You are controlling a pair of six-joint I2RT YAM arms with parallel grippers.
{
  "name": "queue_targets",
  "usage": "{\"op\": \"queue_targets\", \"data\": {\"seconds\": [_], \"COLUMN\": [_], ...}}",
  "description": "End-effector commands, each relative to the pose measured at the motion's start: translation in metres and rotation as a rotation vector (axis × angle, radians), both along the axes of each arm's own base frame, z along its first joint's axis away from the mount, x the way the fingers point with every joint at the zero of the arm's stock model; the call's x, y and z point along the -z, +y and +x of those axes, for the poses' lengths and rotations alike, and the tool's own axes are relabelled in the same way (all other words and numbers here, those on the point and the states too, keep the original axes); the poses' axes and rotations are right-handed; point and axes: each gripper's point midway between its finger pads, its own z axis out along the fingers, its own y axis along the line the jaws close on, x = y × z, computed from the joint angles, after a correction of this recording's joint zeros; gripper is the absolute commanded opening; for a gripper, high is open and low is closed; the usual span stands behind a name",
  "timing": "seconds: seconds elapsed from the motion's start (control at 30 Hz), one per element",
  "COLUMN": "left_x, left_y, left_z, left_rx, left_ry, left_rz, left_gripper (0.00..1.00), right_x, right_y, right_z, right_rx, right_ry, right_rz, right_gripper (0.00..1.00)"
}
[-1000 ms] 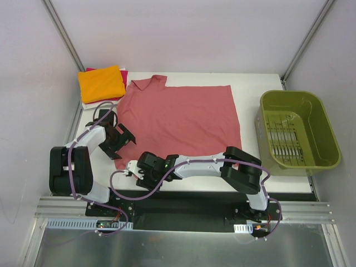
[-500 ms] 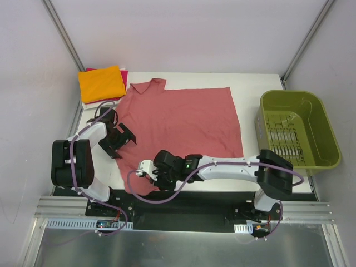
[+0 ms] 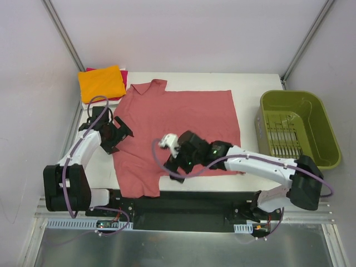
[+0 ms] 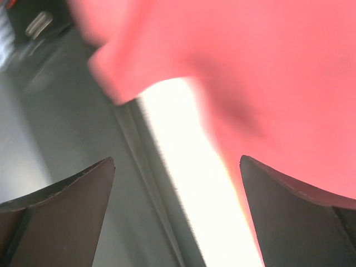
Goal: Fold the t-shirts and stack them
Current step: Flatten out the tshirt
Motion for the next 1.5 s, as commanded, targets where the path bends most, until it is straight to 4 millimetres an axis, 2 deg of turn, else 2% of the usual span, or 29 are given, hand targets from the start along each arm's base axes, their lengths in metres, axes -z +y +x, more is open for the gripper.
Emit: {"op": "queue_targets", "data": {"seconds": [0.0,0.03,0.07,0.1,0.13,0.17,0.23,0.27,0.3,0.37,0.43,0.47,0.53,0.57,0.6,0.67,0.73,0.77,0.83,0.87,0.93,0.97,1.0,1.17,1.33,1.43,1.47], "left_x": [-0.027,-0.028,-0.021,-0.026,-0.025,-0.022,-0.015,-0.01,-0.007,0.001,0.006,0.01,0.014,0.019,0.022,0.027,0.031,0.035,0.036,0.037,0.038,0.037,0.038,0.038,0.037,0.027,0.015], "left_y": [-0.008,-0.006,-0.02,-0.024,-0.029,-0.037,-0.042,-0.048,-0.05,-0.053,-0.053,-0.052,-0.051,-0.052,-0.053,-0.056,-0.059,-0.062,-0.065,-0.068,-0.073,-0.076,-0.078,-0.093,-0.101,-0.101,-0.102], "left_z": [0.013,0.017,0.019,0.028,0.033,0.044,0.054,0.068,0.073,0.088,0.098,0.107,0.116,0.126,0.129,0.145,0.153,0.165,0.173,0.187,0.195,0.209,0.215,0.248,0.263,0.269,0.272], "left_rx": [0.068,0.071,0.124,0.139,0.164,0.194,0.234,0.255,0.267,0.293,0.307,0.308,0.315,0.318,0.325,0.337,0.349,0.351,0.36,0.364,0.376,0.38,0.384,0.406,0.417,0.418,0.421], "left_ry": [-0.091,-0.092,-0.064,-0.074,-0.069,-0.053,-0.029,-0.014,0.0,0.035,0.047,0.06,0.069,0.075,0.086,0.088,0.102,0.097,0.106,0.089,0.094,0.074,0.067,0.008,-0.03,-0.059,-0.087], "left_rz": [0.019,0.033,0.033,0.035,0.039,0.044,0.06,0.061,0.06,0.072,0.102,0.115,0.129,0.134,0.131,0.127,0.118,0.115,0.102,0.098,0.082,0.079,0.073,0.022,-0.007,-0.004,-0.005], "left_gripper": [0.99,0.99,0.99,0.99,0.99,0.99,0.99,0.99,0.99,0.99,0.99,0.99,0.99,0.99,0.99,0.99,0.99,0.99,0.99,0.99,0.99,0.99,0.99,0.99,0.99,0.99,0.99], "right_x": [-0.02,-0.017,-0.013,0.0,0.001,0.015,0.027,0.039,0.043,0.055,0.061,0.07,0.07,0.079,0.08,0.094,0.098,0.103,0.098,0.096,0.092,0.09,0.09,0.101,0.098,0.088,0.078], "right_y": [-0.046,-0.056,-0.074,-0.085,-0.095,-0.113,-0.126,-0.14,-0.147,-0.164,-0.179,-0.192,-0.195,-0.202,-0.2,-0.207,-0.211,-0.218,-0.223,-0.231,-0.238,-0.247,-0.251,-0.265,-0.274,-0.272,-0.268], "right_z": [0.087,0.101,0.123,0.13,0.145,0.16,0.175,0.188,0.195,0.214,0.223,0.23,0.244,0.249,0.254,0.254,0.257,0.255,0.261,0.263,0.269,0.275,0.278,0.292,0.313,0.318,0.319], "right_rx": [0.428,0.491,0.584,0.634,0.71,0.782,0.867,0.918,0.944,1.034,1.081,1.116,1.137,1.162,1.161,1.178,1.191,1.207,1.22,1.245,1.265,1.288,1.293,1.311,1.339,1.299,1.284], "right_ry": [-0.015,-0.008,0.005,0.042,0.037,0.071,0.118,0.147,0.161,0.206,0.207,0.217,0.25,0.28,0.304,0.351,0.376,0.403,0.4,0.413,0.42,0.425,0.428,0.452,0.442,0.415,0.392], "right_rz": [0.012,-0.006,-0.025,-0.074,-0.091,-0.127,-0.146,-0.175,-0.191,-0.217,-0.257,-0.292,-0.272,-0.284,-0.267,-0.307,-0.319,-0.341,-0.327,-0.327,-0.312,-0.304,-0.303,-0.328,-0.311,-0.289,-0.272], "right_gripper": [1.0,1.0,1.0,1.0,1.0,1.0,1.0,1.0,1.0,1.0,0.99,1.0,1.0,1.0,0.99,1.0,0.99,1.0,1.0,0.99,1.0,1.0,1.0,1.0,1.0,1.0,1.0]}}
